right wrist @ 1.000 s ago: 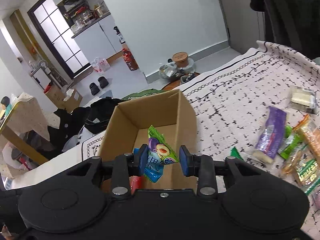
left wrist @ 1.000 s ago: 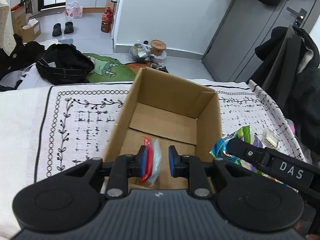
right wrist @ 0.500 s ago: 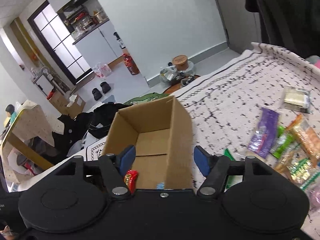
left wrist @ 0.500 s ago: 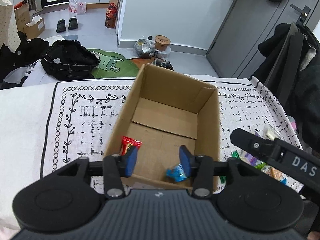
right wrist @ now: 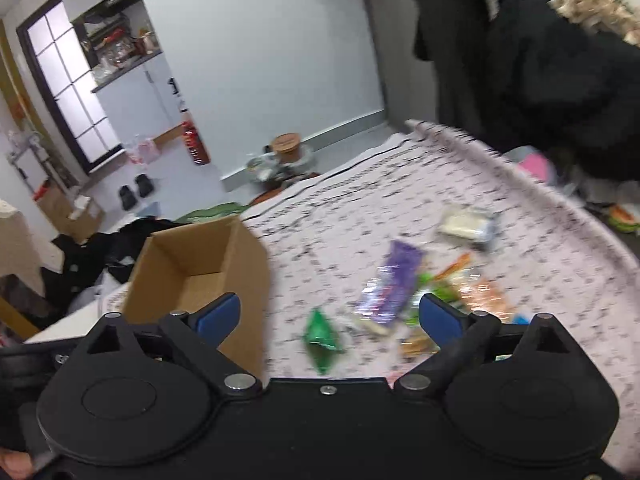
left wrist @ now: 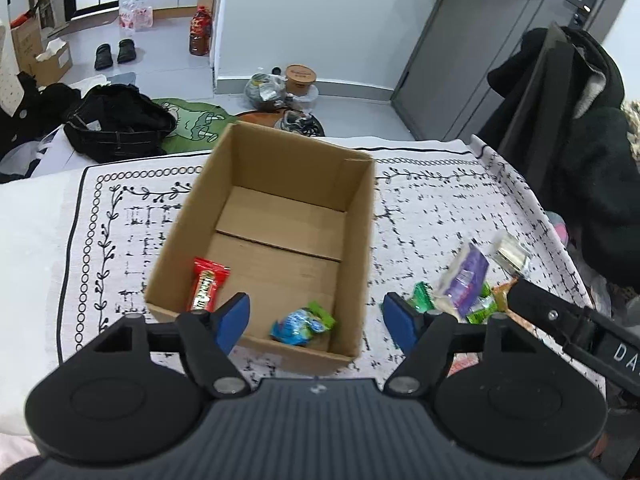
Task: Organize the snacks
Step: 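Move the left gripper back to the pile and grasp the pink candy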
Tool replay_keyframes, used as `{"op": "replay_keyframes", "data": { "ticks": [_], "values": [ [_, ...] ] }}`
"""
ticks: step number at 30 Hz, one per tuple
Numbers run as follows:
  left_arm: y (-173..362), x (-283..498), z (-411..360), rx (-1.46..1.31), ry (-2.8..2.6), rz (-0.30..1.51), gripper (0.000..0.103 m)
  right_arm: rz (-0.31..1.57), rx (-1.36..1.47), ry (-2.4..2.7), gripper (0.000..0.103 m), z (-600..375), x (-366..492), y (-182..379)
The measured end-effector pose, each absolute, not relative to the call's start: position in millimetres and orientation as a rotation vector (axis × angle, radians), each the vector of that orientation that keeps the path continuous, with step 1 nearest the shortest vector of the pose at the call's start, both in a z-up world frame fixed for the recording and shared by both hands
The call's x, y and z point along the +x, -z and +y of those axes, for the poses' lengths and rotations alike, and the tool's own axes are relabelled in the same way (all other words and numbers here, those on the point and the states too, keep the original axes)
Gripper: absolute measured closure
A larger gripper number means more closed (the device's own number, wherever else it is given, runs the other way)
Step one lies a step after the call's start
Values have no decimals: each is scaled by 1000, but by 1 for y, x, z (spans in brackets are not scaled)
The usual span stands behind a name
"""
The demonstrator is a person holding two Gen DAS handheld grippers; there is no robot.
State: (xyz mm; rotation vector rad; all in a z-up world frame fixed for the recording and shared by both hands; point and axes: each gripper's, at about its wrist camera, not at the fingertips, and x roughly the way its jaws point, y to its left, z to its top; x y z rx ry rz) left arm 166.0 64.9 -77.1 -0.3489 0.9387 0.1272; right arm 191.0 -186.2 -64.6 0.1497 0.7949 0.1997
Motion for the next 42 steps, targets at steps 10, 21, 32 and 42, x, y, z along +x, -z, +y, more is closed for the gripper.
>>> {"op": "replay_keyframes", "data": {
  "ticks": [10,21,32,42],
  "values": [
    [65,164,19,-309,-54,900,1,767,149,-119,0,-229,179,55],
    [57,163,-19,-274,3,882,0,779,156,-29,0,-282,169,50],
    [67,167,-50,-264,44,911,0,788,196,2,0,-311,168,58],
    [102,181,-64,-288,27,1001,0,898,257,38,8,-319,187,90]
  ]
}}
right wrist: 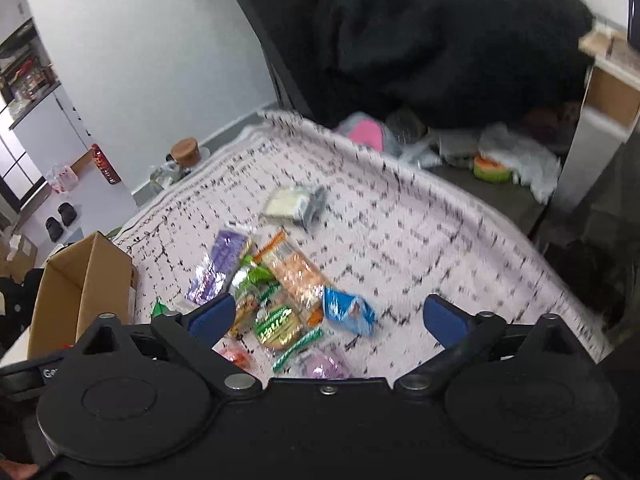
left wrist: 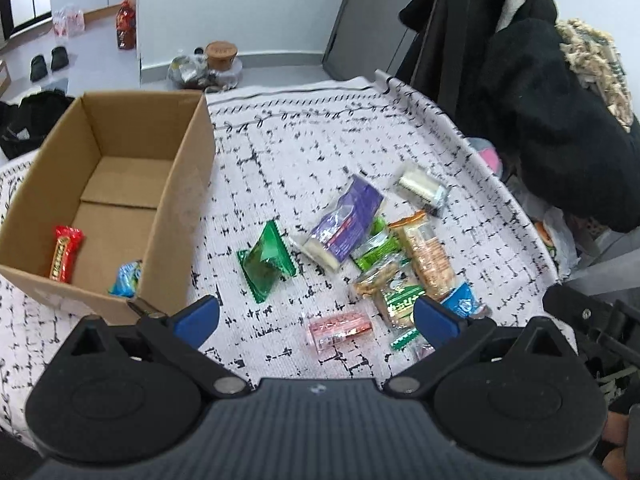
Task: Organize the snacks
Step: 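Move the left gripper back to the pile and grasp the pink candy, then carry the pink candy into the box with the left gripper while the right carries a blue bag there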
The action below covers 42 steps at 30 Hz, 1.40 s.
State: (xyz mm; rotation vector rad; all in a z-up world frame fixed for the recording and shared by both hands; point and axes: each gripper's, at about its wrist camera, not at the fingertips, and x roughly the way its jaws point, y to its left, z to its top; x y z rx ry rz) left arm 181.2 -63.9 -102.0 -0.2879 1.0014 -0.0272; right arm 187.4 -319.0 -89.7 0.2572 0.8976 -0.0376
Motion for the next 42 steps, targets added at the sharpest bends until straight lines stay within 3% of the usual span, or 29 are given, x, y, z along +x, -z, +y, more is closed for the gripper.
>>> {"op": "replay_keyframes", "data": {
  "ticks": [4,9,18,26,30,33,42],
  "values": [
    [116,189,-68,-288,54,1019,2,937,301,57,19,-323,195,102],
    [133,198,-78,-288,81,1035,5,976,327,80,23,-326,203,114],
    [168,214,-91,-283,94,1119,22,1015,342,88,23,-325,214,125],
    [189,219,-100,-306,39,1152,23,1049,356,125,23,-326,224,138],
    [191,219,-101,-303,5,1131,43,1064,337,153,23,-321,231,146],
    [190,220,-99,-323,-3,1120,51,1060,328,182,23,-320,236,150],
    [183,218,-91,-336,-5,1100,53,1039,320,254,23,-314,248,163]
  ]
}}
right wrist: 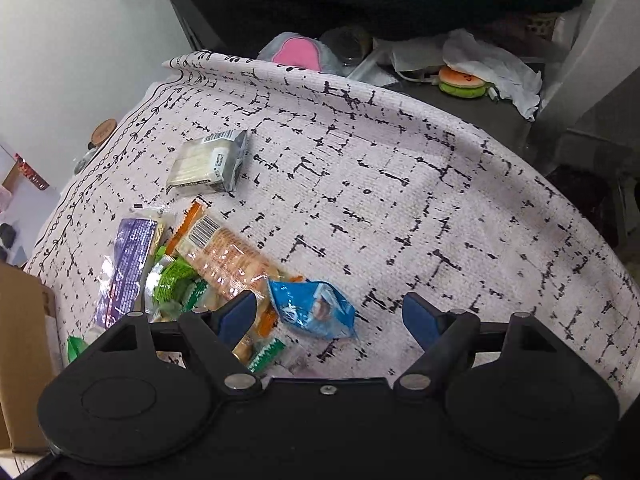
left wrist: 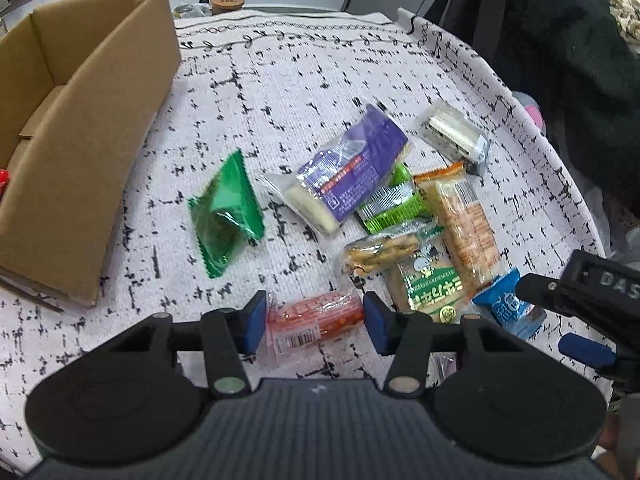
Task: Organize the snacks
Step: 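Carry the pink candy into the box with the left gripper while the right carries a blue bag there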
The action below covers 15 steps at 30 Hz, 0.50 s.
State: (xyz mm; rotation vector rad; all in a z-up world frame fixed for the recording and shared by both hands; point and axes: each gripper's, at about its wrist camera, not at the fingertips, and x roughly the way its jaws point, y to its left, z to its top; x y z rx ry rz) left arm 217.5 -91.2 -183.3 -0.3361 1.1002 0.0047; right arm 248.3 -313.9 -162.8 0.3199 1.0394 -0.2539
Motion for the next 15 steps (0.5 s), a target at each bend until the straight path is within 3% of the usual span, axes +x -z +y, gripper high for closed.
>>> {"op": "replay_keyframes", "data": {
  "ticks": [5,9,10,15],
  "values": [
    [178,216,-83,-336,-19,1087,53,1019,294,267,25,-306,253,165],
    [172,216,-76,-333,-33,1075,53,1048,320,253,67,-309,252,172],
    [171,217,-73,-338,-36,1072,53,1047,329,246,72,-310,251,172],
    [160,216,-66,-341,-55,1047,53,999,341,221,76,-308,240,162]
  ]
}}
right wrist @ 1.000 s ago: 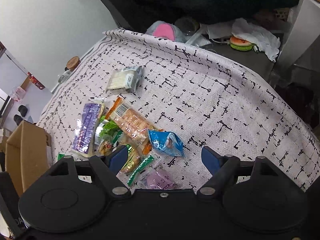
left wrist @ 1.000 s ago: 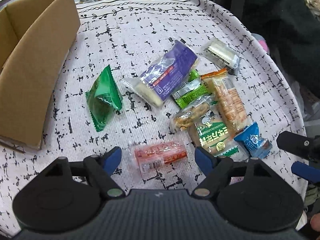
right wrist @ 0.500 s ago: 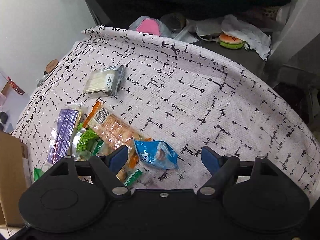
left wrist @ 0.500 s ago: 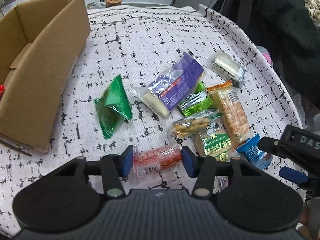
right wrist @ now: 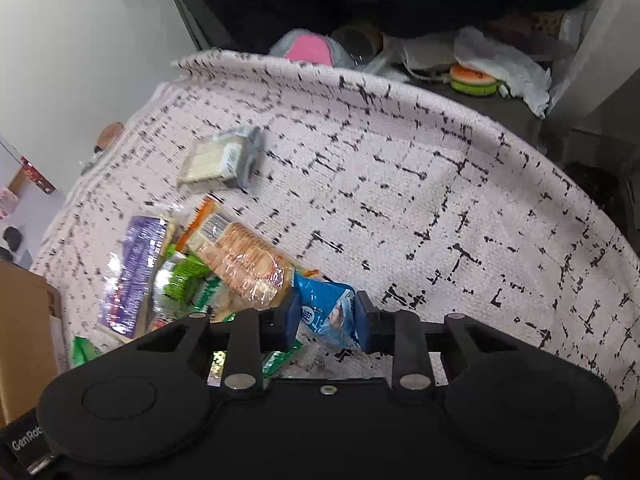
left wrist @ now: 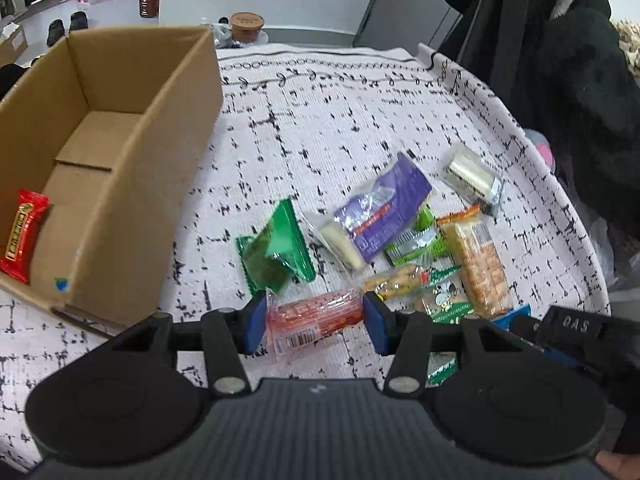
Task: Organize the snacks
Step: 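Carry the pink candy into the box with the left gripper while the right carries a blue bag there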
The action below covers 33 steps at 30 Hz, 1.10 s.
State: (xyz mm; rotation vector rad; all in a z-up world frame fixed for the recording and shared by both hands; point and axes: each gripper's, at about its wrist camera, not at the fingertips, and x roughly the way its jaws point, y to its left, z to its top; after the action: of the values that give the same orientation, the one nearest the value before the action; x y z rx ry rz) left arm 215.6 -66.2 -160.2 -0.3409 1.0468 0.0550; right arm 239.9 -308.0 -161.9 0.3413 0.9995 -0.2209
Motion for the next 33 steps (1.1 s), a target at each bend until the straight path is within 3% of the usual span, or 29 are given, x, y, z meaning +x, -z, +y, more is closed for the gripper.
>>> {"op": "replay_keyframes", "data": {
  "ticks": [33],
  "values": [
    [75,184,4,-363,-88,870,53,827,356,-113,78,-224,214,89]
  ]
}}
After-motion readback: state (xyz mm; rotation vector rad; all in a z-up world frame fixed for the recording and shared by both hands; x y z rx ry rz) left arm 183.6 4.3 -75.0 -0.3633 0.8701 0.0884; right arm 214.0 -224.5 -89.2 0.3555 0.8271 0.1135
